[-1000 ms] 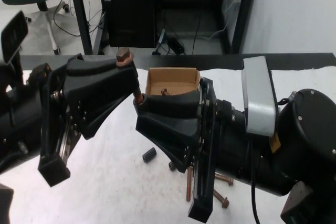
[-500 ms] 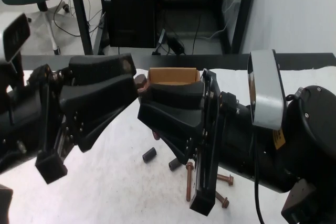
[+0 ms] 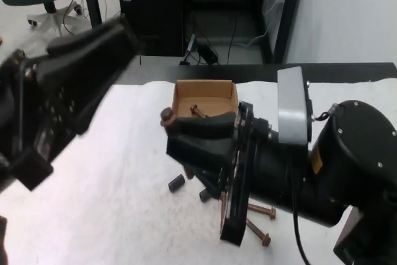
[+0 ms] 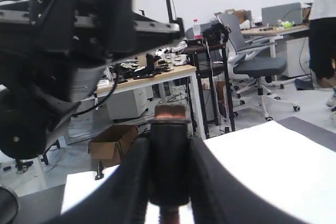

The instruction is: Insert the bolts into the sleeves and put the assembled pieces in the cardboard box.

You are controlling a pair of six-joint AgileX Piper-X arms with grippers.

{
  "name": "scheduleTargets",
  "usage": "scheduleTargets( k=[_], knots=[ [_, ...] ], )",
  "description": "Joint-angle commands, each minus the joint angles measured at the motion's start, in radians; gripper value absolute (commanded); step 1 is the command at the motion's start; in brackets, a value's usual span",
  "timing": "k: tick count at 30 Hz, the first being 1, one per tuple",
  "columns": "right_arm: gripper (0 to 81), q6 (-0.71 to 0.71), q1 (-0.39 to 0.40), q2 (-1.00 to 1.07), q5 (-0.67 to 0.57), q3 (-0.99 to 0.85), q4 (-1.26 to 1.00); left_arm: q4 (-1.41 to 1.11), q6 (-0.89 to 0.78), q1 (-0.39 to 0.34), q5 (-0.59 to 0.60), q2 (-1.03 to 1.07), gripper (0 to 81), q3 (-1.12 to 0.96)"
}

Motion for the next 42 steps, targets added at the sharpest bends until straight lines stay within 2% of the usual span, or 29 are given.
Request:
scheduleTargets(
  k=[1,5,8,10,12,15,18,21,25,32,42],
  knots=[
    [0.8,0.052,-0.053,-0.01,0.001,-0.014,-0.003,-0.017,-0.007,0.009,0.002,-0.014,0.1,-0.001],
    [0.8,0.112,-0.147,-0.01,0.001,-0.052,0.09,0.066,-0.025,0.03,0.095,-0.045,0.3,-0.001],
    [0.8,0.101,-0.203,-0.01,0.067,-0.156,0.384,0.205,-0.001,0.03,0.176,-0.068,0.3,-0.001],
    [0.8,0.023,-0.226,-0.007,0.156,-0.253,0.604,0.296,0.049,0.03,0.204,-0.08,0.3,-0.001],
    [0.8,-0.09,-0.243,0.007,0.213,-0.346,0.815,0.404,0.106,0.03,0.2,-0.089,0.3,-0.001],
    [0.8,-0.225,-0.263,0.051,0.25,-0.489,1.008,0.559,0.192,0.03,0.172,-0.103,0.3,-0.001],
    [0.8,-0.256,-0.276,0.116,0.327,-0.61,1.136,0.725,0.275,0.03,0.134,-0.116,0.3,-0.001],
    [0.8,-0.256,-0.287,0.2,0.339,-0.728,1.246,0.848,0.34,0.03,0.1,-0.132,0.3,-0.001],
    [0.8,-0.256,-0.292,0.335,0.339,-0.842,1.325,0.943,0.373,0.03,0.057,-0.161,0.3,-0.001],
    [0.8,-0.256,-0.292,0.558,0.341,-0.993,1.375,0.997,0.385,0.027,0.056,-0.224,0.3,-0.001],
    [0.8,-0.256,-0.294,0.714,0.395,-1.066,1.36,1.115,0.385,0.027,0.056,-0.309,0.3,-0.001]
  ],
)
